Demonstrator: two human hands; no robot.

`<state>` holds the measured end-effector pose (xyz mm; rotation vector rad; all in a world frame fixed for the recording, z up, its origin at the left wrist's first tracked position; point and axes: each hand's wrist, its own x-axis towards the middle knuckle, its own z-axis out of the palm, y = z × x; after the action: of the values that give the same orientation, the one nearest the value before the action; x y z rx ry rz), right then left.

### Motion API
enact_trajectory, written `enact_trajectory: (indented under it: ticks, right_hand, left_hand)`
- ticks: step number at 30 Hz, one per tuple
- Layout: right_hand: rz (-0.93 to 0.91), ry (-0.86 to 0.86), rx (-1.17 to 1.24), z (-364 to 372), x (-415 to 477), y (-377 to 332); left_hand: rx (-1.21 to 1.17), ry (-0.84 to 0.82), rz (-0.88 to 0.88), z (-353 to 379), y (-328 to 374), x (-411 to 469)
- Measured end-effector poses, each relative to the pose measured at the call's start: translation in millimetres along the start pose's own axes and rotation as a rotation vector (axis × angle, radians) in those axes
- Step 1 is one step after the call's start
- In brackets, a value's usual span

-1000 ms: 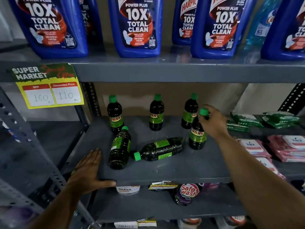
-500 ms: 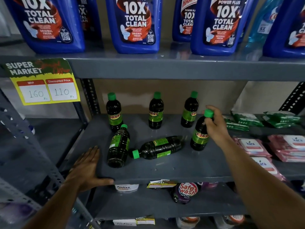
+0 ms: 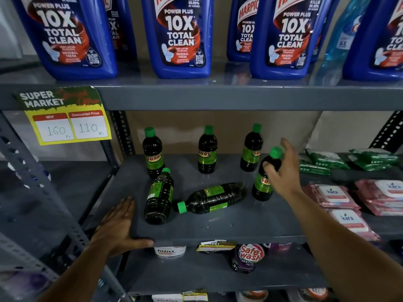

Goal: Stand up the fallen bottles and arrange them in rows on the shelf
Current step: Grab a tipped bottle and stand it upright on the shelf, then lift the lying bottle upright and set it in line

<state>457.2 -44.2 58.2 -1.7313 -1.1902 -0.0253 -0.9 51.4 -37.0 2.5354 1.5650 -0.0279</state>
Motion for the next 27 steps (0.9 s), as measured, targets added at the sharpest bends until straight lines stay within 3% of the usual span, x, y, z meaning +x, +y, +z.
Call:
enact_trajectory:
  ticks: [2,3,5,8,11,16,20,24,27]
  right_hand:
    - [-0.345,0.215,-0.186,11,-10,-9]
    - [-0.476,0.234,-0.187,19,-16,-17]
    - [-0.555,-0.023,-0.151,37,-29,-33]
    - [-0.427,-0.675,-0.280,61,-46,-38]
    - [-0.403,-0.903,-0.515,79,-51,-31]
    - [-0.501,-0.878,-0.612,89,-47,-30]
    - [-0.450,-0.877,-0.574,90,-45,-30]
    - [-0.324,-0.712,-0.375,90,-54,-23]
    - [-0.167,-0.592,-0.080,97,-59,-19]
  left_hand:
    - [0.014,0.006,-0.004,0,0,0]
    - [0.012,0.007,-0.004,-1,0,0]
    - [0.007,0.009,-0.002,-2,1,-1]
    - [0.039,-0.007,-0.009,-4,1,-2]
    - [0.056,-0.016,-0.011,-5,2,-2]
    - [0.055,-0.019,-0.006,-3,0,0]
    - [0.049,-0.013,-0.007,0,-2,1]
    - [0.046,-0.003,-0.015,2,-3,1]
    - [0.048,0.001,-0.014,3,-3,3]
